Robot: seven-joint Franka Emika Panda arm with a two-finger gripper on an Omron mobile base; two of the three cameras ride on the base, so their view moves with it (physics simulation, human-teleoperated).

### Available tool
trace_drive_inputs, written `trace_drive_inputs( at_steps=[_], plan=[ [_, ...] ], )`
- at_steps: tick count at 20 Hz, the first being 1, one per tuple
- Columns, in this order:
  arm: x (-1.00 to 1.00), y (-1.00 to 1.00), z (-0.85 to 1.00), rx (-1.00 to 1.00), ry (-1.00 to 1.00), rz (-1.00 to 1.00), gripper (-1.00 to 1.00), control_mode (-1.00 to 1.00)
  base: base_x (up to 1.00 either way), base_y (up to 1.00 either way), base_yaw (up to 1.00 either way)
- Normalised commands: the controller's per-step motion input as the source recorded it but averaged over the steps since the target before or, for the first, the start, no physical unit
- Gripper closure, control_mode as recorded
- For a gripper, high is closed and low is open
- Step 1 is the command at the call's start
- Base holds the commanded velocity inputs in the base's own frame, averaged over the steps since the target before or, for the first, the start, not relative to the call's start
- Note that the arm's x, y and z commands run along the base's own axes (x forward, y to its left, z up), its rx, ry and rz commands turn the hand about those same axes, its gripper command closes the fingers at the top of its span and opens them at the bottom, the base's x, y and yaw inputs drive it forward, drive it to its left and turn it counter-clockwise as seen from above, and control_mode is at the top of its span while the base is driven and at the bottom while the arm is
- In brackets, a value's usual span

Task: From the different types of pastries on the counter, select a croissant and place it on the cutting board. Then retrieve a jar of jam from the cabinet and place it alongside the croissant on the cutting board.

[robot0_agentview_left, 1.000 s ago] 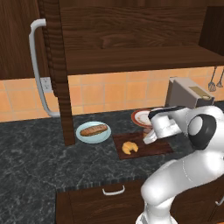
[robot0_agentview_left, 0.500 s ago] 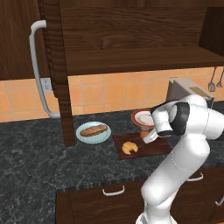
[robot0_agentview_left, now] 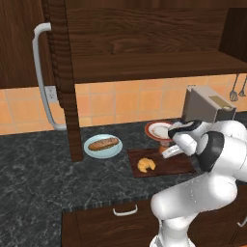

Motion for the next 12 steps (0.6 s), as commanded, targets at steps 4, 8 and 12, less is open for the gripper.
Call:
trace_drive_inputs(
  at_steps=[4,8,12],
  plan=[
    [-0.06,0.00,0.73,0.00,0.11,-0.11,-1.00,-1.00,0.00,0.00,0.00],
    [0.00,0.00,0.99,0.00,0.07,-0.08,-1.00,-1.00,0.00,0.00,0.00],
    [-0.28,0.00,0.64,-0.01,0.29,-0.21,-1.00,-1.00,0.00,0.00,0.00]
  ],
)
